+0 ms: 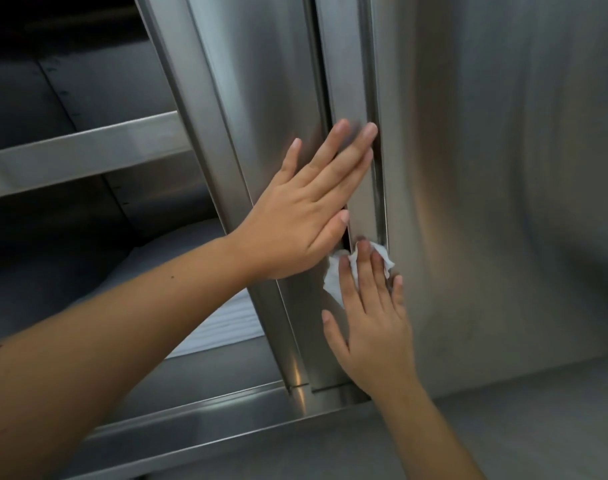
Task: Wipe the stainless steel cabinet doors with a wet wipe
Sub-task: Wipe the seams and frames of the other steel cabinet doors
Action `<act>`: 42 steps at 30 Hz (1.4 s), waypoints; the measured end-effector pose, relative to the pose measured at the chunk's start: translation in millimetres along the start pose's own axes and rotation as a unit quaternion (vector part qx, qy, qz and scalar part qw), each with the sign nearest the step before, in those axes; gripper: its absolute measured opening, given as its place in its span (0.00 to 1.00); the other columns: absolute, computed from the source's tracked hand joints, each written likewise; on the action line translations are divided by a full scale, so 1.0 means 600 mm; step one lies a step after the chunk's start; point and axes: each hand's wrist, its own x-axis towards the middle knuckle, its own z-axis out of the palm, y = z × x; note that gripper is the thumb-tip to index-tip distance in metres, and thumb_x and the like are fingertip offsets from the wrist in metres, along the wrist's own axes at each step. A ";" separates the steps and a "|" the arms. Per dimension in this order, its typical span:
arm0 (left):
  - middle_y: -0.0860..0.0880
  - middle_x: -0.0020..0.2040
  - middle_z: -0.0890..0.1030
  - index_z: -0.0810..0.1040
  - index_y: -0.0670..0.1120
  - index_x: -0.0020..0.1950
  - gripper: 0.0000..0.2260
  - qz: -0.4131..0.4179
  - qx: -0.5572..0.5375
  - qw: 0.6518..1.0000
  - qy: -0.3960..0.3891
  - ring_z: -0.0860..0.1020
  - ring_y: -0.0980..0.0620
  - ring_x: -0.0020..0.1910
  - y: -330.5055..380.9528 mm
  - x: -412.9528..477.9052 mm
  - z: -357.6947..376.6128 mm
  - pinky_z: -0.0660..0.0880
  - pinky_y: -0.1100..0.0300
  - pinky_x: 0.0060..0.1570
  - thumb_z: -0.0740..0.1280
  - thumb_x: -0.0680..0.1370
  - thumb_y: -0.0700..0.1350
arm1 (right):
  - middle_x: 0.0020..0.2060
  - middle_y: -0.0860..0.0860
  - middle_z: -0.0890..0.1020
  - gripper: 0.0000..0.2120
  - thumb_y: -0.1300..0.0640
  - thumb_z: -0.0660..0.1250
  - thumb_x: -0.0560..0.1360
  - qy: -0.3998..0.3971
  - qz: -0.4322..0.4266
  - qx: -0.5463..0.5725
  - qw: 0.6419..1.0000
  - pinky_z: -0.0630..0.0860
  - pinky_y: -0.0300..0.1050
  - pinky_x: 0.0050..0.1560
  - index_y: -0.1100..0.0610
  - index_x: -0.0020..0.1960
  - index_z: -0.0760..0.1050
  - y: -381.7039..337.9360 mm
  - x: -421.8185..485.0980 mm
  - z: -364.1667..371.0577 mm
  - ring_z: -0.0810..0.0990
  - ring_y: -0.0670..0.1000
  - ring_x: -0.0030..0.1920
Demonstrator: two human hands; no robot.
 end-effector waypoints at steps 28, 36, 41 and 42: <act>0.41 0.76 0.59 0.55 0.38 0.76 0.26 0.048 0.049 0.997 -0.047 0.50 0.49 0.75 0.043 -0.072 0.058 0.48 0.41 0.70 0.50 0.80 0.48 | 0.77 0.50 0.46 0.34 0.47 0.57 0.74 -0.064 0.013 0.011 0.998 0.47 0.53 0.73 0.54 0.76 0.51 0.031 -0.135 0.053 0.49 0.49 0.76; 0.41 0.76 0.58 0.54 0.38 0.76 0.26 0.026 0.041 0.998 -0.032 0.47 0.49 0.75 0.051 -0.075 0.072 0.49 0.40 0.70 0.51 0.80 0.48 | 0.76 0.52 0.49 0.33 0.48 0.56 0.75 -0.051 -0.002 0.017 0.999 0.45 0.53 0.73 0.55 0.77 0.51 0.032 -0.102 0.044 0.48 0.50 0.76; 0.41 0.76 0.58 0.54 0.38 0.76 0.26 0.027 0.024 0.998 -0.042 0.47 0.49 0.75 0.049 -0.074 0.071 0.48 0.41 0.71 0.51 0.80 0.47 | 0.77 0.49 0.45 0.34 0.48 0.56 0.74 -0.119 -0.007 0.030 0.992 0.46 0.52 0.73 0.52 0.77 0.48 0.059 -0.199 0.066 0.48 0.49 0.76; 0.40 0.76 0.58 0.54 0.38 0.76 0.26 0.028 0.024 0.998 -0.044 0.48 0.48 0.75 0.048 -0.073 0.070 0.48 0.41 0.71 0.52 0.80 0.46 | 0.77 0.49 0.46 0.34 0.48 0.56 0.74 -0.134 -0.005 0.025 0.991 0.48 0.53 0.72 0.52 0.77 0.48 0.062 -0.214 0.069 0.50 0.50 0.76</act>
